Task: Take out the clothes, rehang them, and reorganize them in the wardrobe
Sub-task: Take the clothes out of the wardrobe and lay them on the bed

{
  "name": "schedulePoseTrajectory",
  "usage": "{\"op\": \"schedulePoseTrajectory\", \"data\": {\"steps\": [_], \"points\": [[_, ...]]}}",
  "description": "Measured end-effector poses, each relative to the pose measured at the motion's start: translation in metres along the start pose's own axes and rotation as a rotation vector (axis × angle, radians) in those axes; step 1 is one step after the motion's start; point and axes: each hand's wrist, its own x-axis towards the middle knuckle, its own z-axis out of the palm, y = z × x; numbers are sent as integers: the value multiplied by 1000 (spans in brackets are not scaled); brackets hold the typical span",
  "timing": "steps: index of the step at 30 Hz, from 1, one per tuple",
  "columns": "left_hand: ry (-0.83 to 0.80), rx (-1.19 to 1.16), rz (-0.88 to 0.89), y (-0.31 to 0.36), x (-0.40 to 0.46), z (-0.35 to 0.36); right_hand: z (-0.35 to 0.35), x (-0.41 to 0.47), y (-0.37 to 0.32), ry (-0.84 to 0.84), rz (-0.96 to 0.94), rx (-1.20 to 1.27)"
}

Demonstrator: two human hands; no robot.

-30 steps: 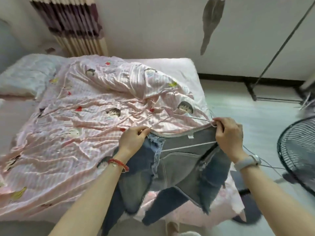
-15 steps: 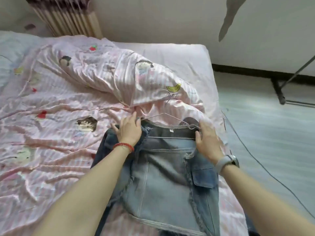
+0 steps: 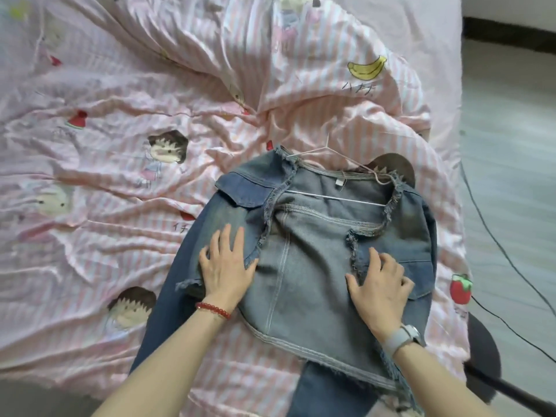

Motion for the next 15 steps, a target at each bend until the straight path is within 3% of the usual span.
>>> {"op": "schedulePoseTrajectory", "data": {"steps": [4,7,10,12,15], "points": [[107,-231,70,-20,-23,-20,-4,-9,6,-102,-27,-109],[318,-313,188,-13,-22,-41,-21,-4,-2,12,56,277],[390,-294,319,7,-30,-49,-46,-3,-23,200,23,702],[209,-146,347,24,-39,-42,-49,-2,-38,147,-23,809],[-271,121,275,25,-49,-12,-35,-7,-51,-345,-165,665]]}}
